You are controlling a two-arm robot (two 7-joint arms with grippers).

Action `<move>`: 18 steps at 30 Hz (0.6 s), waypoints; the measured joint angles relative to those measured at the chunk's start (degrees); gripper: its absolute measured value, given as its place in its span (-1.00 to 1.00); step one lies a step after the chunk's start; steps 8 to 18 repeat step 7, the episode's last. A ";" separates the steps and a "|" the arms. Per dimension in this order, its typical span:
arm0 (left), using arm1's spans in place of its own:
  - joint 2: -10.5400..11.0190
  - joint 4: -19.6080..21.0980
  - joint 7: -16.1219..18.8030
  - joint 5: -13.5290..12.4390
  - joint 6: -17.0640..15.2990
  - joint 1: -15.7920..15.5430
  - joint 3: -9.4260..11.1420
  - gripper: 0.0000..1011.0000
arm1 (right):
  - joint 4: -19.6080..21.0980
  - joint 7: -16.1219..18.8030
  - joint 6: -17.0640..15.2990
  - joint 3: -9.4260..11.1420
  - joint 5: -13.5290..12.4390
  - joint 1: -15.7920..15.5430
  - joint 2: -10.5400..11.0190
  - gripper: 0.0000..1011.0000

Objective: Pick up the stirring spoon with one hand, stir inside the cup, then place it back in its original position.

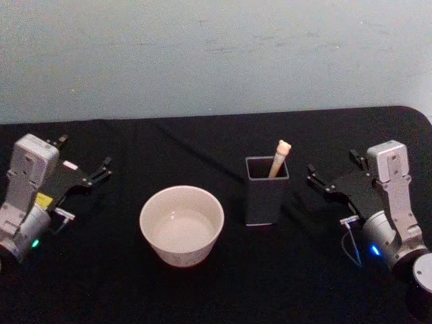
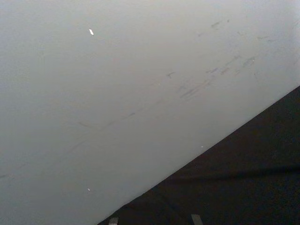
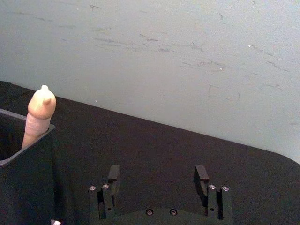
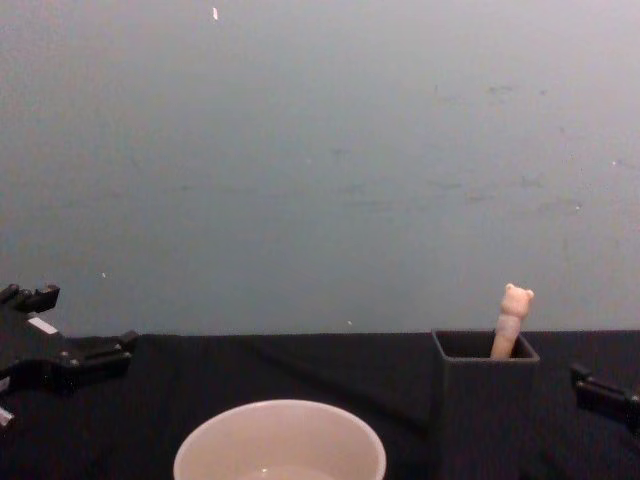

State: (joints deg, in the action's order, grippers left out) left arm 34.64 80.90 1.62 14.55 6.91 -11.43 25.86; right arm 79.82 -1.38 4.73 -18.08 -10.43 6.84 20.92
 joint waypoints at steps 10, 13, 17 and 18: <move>0.00 0.00 0.00 0.00 0.00 0.00 0.00 0.98 | 0.00 0.00 0.00 0.00 0.00 0.00 0.00 0.98; 0.00 0.00 0.00 0.00 0.00 0.00 0.00 0.98 | 0.00 0.00 0.00 0.00 0.00 0.00 0.00 0.98; 0.00 0.00 0.00 0.00 0.00 0.00 0.00 0.98 | 0.00 0.00 0.00 0.00 0.00 0.00 0.00 0.98; 0.00 0.00 0.00 0.00 0.00 0.00 0.00 0.98 | 0.00 0.00 0.00 0.00 0.00 0.00 0.00 0.98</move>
